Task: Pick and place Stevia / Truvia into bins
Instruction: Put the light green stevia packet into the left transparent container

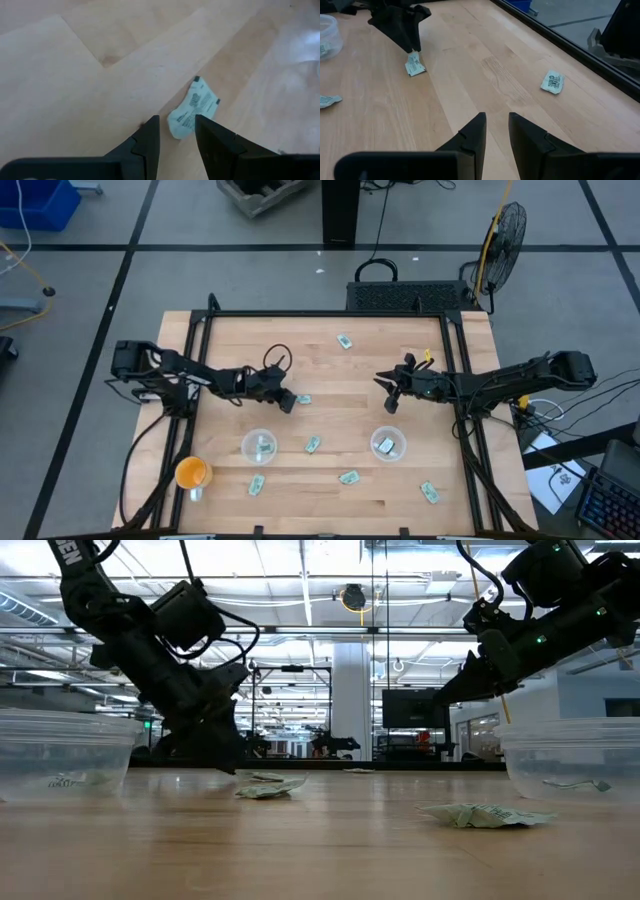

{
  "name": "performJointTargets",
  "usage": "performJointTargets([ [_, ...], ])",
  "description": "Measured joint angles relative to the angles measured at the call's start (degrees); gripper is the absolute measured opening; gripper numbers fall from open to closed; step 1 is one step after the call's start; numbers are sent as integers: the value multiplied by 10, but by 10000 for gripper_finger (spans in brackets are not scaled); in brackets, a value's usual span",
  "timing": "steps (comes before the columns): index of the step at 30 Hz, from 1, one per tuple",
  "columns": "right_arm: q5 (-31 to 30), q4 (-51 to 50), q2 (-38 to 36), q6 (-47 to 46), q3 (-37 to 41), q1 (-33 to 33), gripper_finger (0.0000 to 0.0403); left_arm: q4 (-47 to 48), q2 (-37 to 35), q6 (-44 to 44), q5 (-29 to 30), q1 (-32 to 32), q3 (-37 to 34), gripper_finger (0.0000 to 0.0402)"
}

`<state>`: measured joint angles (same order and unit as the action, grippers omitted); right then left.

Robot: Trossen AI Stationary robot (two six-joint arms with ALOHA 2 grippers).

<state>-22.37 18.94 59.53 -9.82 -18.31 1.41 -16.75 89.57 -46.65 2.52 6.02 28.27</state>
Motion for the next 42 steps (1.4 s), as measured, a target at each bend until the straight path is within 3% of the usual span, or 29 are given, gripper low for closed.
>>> performJointTargets([
  [21,0,0,0,0,0,0,75,-40,30,30,0,-1,0,125],
  [25,0,0,0,0,0,0,75,-40,31,34,0,0,0,96],
  [32,0,0,0,0,0,0,75,-40,31,40,-2,-1,0,8],
  [42,0,-1,0,0,0,0,75,-49,10,97,-9,-2,0,4],
])
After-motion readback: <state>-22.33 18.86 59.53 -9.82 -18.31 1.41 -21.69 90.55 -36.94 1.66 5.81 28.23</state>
